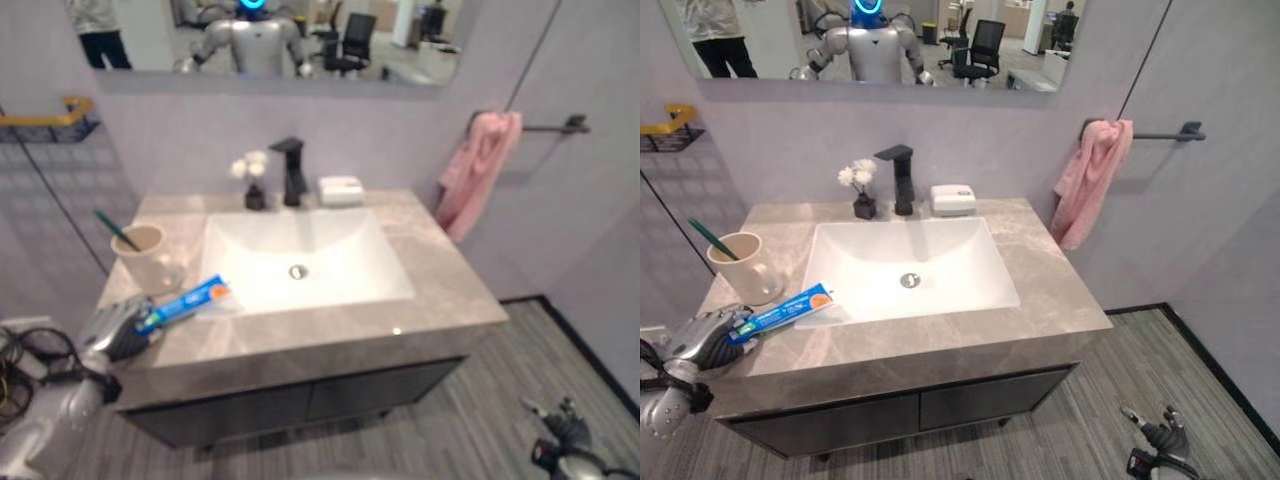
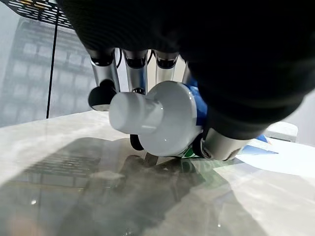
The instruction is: Put brush and paste in cup on sink, flatten towel.
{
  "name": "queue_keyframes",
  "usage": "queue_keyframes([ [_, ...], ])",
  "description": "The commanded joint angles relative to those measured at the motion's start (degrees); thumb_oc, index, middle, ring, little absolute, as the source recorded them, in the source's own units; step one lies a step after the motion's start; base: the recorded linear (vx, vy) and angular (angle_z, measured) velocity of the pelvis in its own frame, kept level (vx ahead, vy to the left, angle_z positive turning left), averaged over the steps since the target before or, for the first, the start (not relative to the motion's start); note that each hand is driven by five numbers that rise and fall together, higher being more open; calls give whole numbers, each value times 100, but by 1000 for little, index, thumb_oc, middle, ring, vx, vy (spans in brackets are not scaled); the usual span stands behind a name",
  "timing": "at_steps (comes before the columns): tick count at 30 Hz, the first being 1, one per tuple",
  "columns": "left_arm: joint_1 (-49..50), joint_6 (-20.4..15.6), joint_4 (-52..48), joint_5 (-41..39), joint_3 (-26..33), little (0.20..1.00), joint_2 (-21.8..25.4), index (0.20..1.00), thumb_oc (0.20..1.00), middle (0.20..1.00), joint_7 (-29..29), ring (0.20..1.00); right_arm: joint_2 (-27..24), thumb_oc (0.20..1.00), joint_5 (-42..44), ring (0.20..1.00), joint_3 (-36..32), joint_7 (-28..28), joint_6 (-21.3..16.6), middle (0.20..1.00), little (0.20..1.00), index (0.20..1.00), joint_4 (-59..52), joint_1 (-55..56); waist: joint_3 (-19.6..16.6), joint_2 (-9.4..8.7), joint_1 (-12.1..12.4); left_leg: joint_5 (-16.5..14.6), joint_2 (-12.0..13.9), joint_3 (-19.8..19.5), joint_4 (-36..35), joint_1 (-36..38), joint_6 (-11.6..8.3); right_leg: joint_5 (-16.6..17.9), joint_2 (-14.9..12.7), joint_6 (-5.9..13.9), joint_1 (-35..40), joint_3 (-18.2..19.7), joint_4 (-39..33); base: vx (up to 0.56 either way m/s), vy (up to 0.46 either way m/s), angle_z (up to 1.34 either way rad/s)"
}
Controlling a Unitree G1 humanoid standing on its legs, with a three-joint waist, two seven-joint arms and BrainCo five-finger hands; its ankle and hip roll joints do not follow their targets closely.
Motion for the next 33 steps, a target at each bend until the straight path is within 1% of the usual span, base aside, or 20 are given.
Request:
queue_keyframes([
  [1,-599,-104,-164,13,427,200,-110,200,200,200,346,200,-33,1000,-314,1000,-420,-255,-321,1000,1000,1000,-491,-528,159,134,-105,-257,340,-237,103,-30,-9,155,-343,297,268,-64,29,19,-3,-7],
  [2,-641,-126,-339,11,470,200,-140,200,200,200,392,200,-2,1000,-406,1000,-407,-281,-359,1000,1000,1000,-895,-579,147,133,-105,-304,350,-241,103,-2,-9,106,-340,303,291,-69,29,22,-4,-5],
  [5,-727,-158,-571,36,487,200,-193,200,200,200,404,200,-32,1000,-660,1000,-390,-374,-375,1000,1000,1000,-1346,-598,161,123,-115,-300,354,-240,103,17,-8,103,-332,302,300,-74,29,-15,-4,-1],
  [6,-727,-151,-584,41,495,200,-203,200,200,200,399,200,-23,1000,-679,1000,-393,-386,-364,1000,1000,1000,-1373,-596,181,120,-117,-249,354,-233,103,-1,-7,142,-331,293,284,-71,29,0,0,0],
  [8,-854,-178,-735,80,483,200,-271,200,200,200,461,200,-57,1000,-808,1000,-350,-523,-444,1000,1000,1000,-1583,-682,167,118,-123,-302,365,-239,103,30,-10,99,-328,295,314,-78,29,0,0,0],
  [9,-858,-176,-736,85,486,200,-278,200,200,200,464,200,-51,1000,-817,1000,-350,-532,-436,1000,1000,1000,-1604,-680,186,113,-126,-252,364,-230,103,14,-9,137,-327,286,299,-74,29,-34,-12,-1],
  [12,-1058,-204,-948,133,502,200,-454,200,200,200,528,200,-62,1000,-1045,1000,-216,-542,-475,1000,1000,1000,-1987,-733,182,107,-143,-314,377,-230,103,59,-17,97,-337,286,328,-81,29,0,0,0],
  [13,-1063,-196,-960,141,507,200,-469,200,200,200,520,200,-66,1000,-1054,1000,-220,-546,-469,1000,1000,1000,-1995,-740,192,115,-141,-313,376,-230,103,61,-17,97,-338,286,330,-81,29,-39,-19,-1],
  [14,-1177,-198,-1032,161,489,200,-581,200,200,200,543,200,-51,1000,-1107,1000,-112,-532,-489,1000,1000,1000,-2126,-779,200,102,-157,-271,381,-213,103,54,-18,138,-343,274,315,-78,29,0,0,0],
  [15,-1250,-204,-1052,164,459,200,-626,200,200,200,548,200,-39,1000,-1090,1000,-59,-506,-484,1000,1000,1000,-2143,-800,186,108,-160,-332,384,-218,103,82,-20,95,-343,282,338,-83,29,0,0,0],
  [17,-1356,-195,-1074,170,429,200,-693,200,200,200,560,200,-22,1000,-1061,1000,-8,-463,-482,1000,1000,1000,-2224,-824,202,101,-165,-273,385,-207,103,64,-16,142,-343,267,317,-79,29,-19,-8,-1],
  [21,-1740,-177,-1108,166,215,200,-893,200,200,200,593,200,92,1000,-948,1000,220,-411,-474,1000,1000,1000,-2437,-935,191,94,-194,-282,386,-195,103,73,-17,143,-343,260,316,-70,29,0,-4,0],
  [23,-1907,-179,-1140,166,112,200,-960,200,200,200,592,200,143,1000,-833,1000,363,-353,-455,1000,1000,1000,-2566,-992,172,96,-210,-333,388,-193,103,96,-18,107,-340,266,336,-65,29,16,-1,0],
  [24,-2029,-172,-1163,170,62,200,-981,200,200,200,594,200,197,1000,-697,1000,415,-290,-427,1000,1000,1000,-2659,-1017,191,86,-219,-282,390,-180,103,76,-19,146,-342,256,315,-59,29,-33,-20,-1],
  [26,-2190,-153,-1188,147,-45,200,-1025,200,200,200,590,200,287,1000,-378,1000,591,-167,-393,1000,1000,1000,-2739,-1093,177,84,-231,-334,391,-179,103,99,-22,107,-339,264,335,-50,29,0,0,0],
  [28,-2365,-117,-1196,122,-157,200,-1030,200,200,200,585,200,317,1000,-61,1000,764,-36,-344,1000,1000,1000,-2909,-1165,189,57,-235,-275,390,-160,103,83,-23,149,-333,248,320,-33,29,8,-8,-2],
  [29,-2451,-102,-1232,111,-200,200,-1038,200,200,200,585,200,369,1000,171,1000,900,65,-349,1000,1000,1000,-3010,-1223,170,63,-234,-333,393,-163,103,112,-24,104,-329,260,345,-35,29,16,-15,-4],
  [30,-2531,-46,-1181,77,-234,200,-1029,200,200,200,587,200,385,1000,379,1000,972,153,-305,1000,1000,1000,-3099,-1239,191,37,-245,-271,389,-149,103,95,-23,144,-323,251,332,-24,29,14,-11,-4],
  [32,-2541,-45,-1173,75,-240,200,-1025,200,200,200,590,200,385,1000,387,1000,969,156,-303,1000,1000,1000,-3101,-1239,194,34,-244,-271,389,-149,103,96,-23,144,-323,251,333,-24,29,24,1,-1],
  [33,-2647,6,-1165,47,-279,200,-1043,200,200,200,612,200,455,1000,674,1000,1154,228,-266,1000,1000,1000,-3202,-1308,169,35,-233,-329,385,-155,103,124,-23,96,-316,260,367,-27,29,0,0,0],
])
